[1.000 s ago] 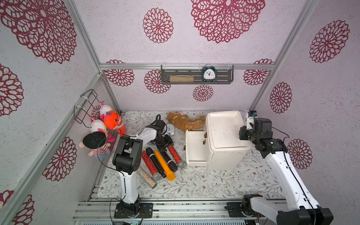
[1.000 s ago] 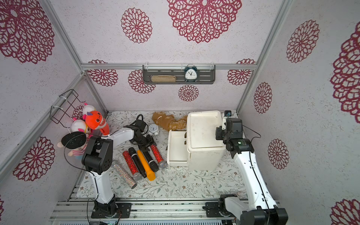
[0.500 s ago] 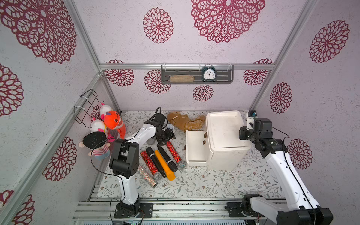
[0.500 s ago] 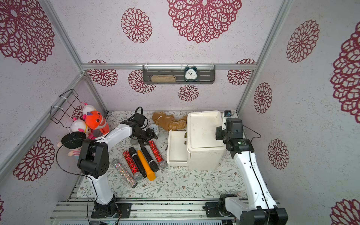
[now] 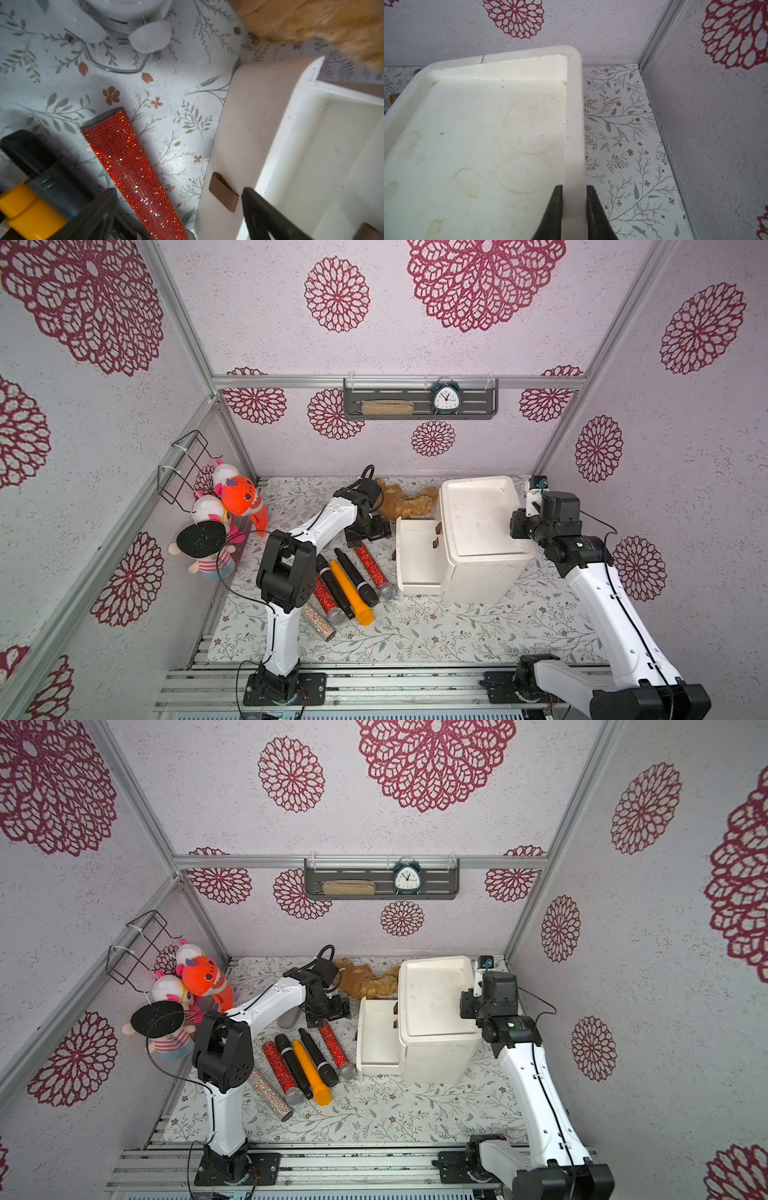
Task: Take the microphone out of the drawer
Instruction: Place the microphone at the center of the board, then close the drawer of the storage box.
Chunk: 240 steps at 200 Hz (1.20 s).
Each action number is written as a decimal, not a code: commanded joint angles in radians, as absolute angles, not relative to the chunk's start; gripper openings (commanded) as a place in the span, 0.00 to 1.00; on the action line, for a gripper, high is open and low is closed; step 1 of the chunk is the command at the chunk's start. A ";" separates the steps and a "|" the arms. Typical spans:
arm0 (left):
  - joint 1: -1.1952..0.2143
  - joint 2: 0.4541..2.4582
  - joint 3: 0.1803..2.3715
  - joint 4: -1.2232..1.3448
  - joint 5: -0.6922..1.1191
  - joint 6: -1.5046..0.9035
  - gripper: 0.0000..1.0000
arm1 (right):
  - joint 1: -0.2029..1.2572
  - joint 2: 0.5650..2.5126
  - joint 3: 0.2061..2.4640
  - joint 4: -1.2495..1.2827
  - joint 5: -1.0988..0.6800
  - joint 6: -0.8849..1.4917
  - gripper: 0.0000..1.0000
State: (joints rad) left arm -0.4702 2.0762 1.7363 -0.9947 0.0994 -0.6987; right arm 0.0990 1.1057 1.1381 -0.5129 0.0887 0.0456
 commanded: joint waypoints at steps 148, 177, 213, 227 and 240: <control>-0.616 2.250 1.983 -1.114 0.067 -0.645 0.97 | 0.102 1.098 1.120 -0.427 0.035 0.054 0.00; -0.640 2.264 2.009 -1.081 0.132 -0.670 0.97 | 0.103 1.098 1.115 -0.429 0.038 0.066 0.00; -0.665 2.310 2.069 -1.040 0.199 -0.702 0.97 | 0.103 1.089 1.109 -0.427 0.023 0.076 0.00; -0.676 2.332 2.106 -1.036 0.215 -0.710 0.97 | 0.102 1.089 1.111 -0.429 0.020 0.079 0.00; -0.684 2.344 2.128 -1.026 0.237 -0.717 0.97 | 0.104 1.091 1.112 -0.431 0.016 0.081 0.00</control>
State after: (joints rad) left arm -0.6605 2.3146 2.0754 -1.0790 0.1696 -0.6926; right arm 0.0971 1.1061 1.1316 -0.4957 0.0750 0.0498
